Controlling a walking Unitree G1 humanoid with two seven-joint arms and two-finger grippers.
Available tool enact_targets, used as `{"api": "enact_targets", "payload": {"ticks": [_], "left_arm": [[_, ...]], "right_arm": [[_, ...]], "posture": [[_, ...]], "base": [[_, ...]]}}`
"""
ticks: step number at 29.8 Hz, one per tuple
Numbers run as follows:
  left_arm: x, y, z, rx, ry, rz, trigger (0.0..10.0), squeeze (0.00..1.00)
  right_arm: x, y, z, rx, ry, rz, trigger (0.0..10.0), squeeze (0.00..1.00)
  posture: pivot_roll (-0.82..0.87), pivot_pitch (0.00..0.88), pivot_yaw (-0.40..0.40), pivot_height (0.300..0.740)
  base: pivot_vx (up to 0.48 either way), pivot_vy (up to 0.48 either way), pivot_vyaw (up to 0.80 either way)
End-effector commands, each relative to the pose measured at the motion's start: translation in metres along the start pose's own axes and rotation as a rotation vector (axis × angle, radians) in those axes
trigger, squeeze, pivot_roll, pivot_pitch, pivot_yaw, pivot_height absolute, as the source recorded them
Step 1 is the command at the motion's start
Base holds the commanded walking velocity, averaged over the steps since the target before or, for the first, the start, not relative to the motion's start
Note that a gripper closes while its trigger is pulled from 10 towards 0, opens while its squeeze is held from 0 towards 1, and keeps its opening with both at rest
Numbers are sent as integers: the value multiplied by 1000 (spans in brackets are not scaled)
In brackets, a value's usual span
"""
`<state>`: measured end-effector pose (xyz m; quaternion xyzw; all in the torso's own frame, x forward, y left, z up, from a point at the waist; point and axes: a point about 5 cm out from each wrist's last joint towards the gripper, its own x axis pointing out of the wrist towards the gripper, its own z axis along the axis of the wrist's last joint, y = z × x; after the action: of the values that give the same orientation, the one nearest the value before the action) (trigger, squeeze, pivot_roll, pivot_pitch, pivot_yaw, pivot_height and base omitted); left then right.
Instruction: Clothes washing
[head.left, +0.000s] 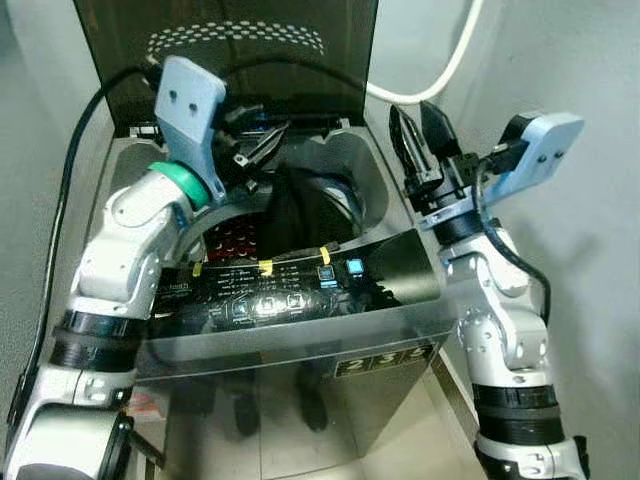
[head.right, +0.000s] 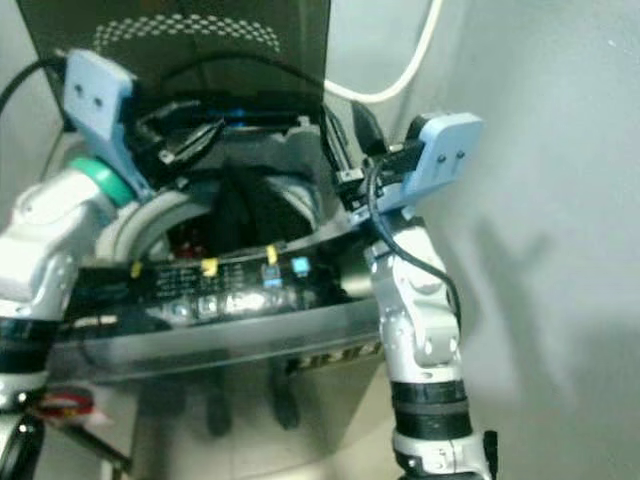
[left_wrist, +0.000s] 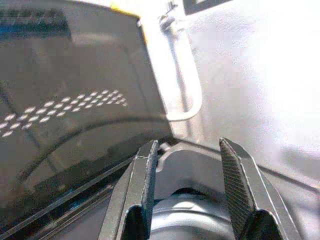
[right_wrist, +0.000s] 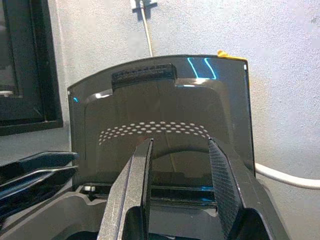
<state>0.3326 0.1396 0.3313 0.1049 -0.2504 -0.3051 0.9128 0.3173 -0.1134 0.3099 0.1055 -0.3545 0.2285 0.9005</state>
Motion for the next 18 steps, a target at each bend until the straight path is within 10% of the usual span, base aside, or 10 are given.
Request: {"api": "enact_targets", "payload": {"ticks": [1,4,8,13,18], "left_arm": [[-9,-22,0,87,-5,-108,10000,0],[-15,-44,-4,220,-4,-205,10000,0],[-23,-68,3,169,-56,-279,10000,0],[-22,-66,5,193,-47,-236,10000,0],[-19,-32,-4,92,-40,104,10000,0]], "right_arm": [[0,1,0,-6,-2,9,10000,0],[-3,-1,-1,-6,7,1,10000,0],[-8,-4,-6,-8,27,-14,10000,0],[-11,-4,-8,-3,35,-20,10000,0],[-14,-6,-15,2,58,-43,10000,0]], "posture": [[4,84,19,740],[4,84,19,740],[9,84,18,740],[13,80,18,740],[11,75,18,740]], "base": [[0,0,0],[0,0,0],[0,0,0],[0,0,0],[0,0,0]]}}
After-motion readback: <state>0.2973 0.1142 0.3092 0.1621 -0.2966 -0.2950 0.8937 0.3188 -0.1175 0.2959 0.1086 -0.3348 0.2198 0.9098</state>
